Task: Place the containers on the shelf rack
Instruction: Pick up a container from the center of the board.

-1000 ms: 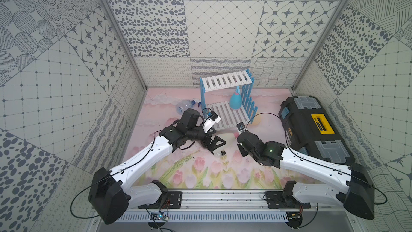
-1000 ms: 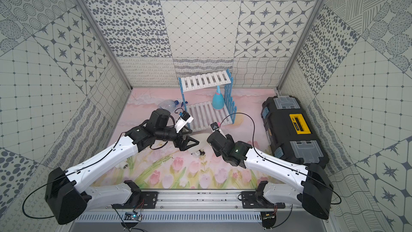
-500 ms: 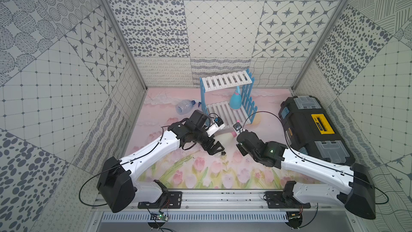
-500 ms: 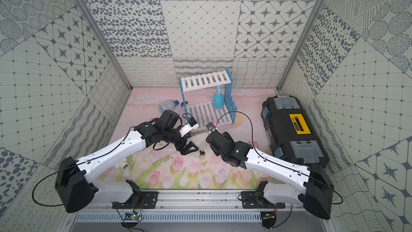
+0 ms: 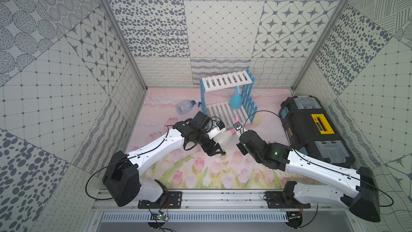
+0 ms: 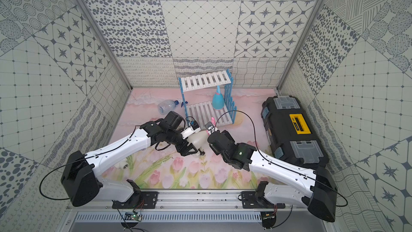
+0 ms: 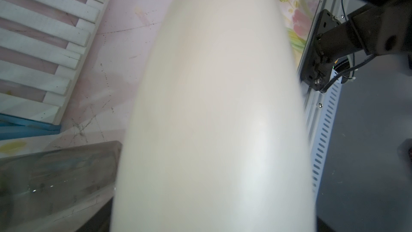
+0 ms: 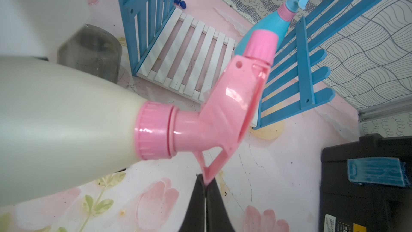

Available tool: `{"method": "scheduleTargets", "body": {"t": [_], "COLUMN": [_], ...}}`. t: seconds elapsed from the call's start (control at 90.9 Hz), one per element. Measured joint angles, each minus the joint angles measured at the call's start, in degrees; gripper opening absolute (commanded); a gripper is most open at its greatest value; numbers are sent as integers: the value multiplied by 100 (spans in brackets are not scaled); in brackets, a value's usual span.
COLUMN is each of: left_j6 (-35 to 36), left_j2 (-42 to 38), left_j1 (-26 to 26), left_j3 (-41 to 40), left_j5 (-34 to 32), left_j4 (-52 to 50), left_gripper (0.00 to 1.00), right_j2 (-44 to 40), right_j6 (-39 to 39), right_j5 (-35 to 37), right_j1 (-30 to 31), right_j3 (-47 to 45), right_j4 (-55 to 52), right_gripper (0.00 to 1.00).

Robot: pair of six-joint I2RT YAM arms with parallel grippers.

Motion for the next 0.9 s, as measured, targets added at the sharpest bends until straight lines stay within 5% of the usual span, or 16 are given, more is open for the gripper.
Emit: {"method": "scheduleTargets", "body": {"t": [0.121,0.187,0.253,0.385,0.638,0.902], "left_j6": [20,17,17,-15,-627,-2035], "left_j2": [-2,-2,-4,-35,-525,-1113], "left_j1": [-15,-15,-15,-15,151,391], "left_j3": [-17,-37,-63,-103,-564,-1582], "left_j5": [39,52,72,114,289,927], "left_j4": [28,46,59,79,629,2299], "left_gripper": [68,67,65,63,64,62], "right_j2": [4,22,28,9,-957,-1384], "right_j6": [-35,-33,-17,31,221,1532], "right_j5": [17,35,59,79,-376,-4631], "right_j1": [0,0,0,0,-157,-2806], "right_j3": [0,0,0,0,4,109], "right_j4": [24,28,50,74,122,745], "right_gripper": [2,39,63,95,97,97]}}
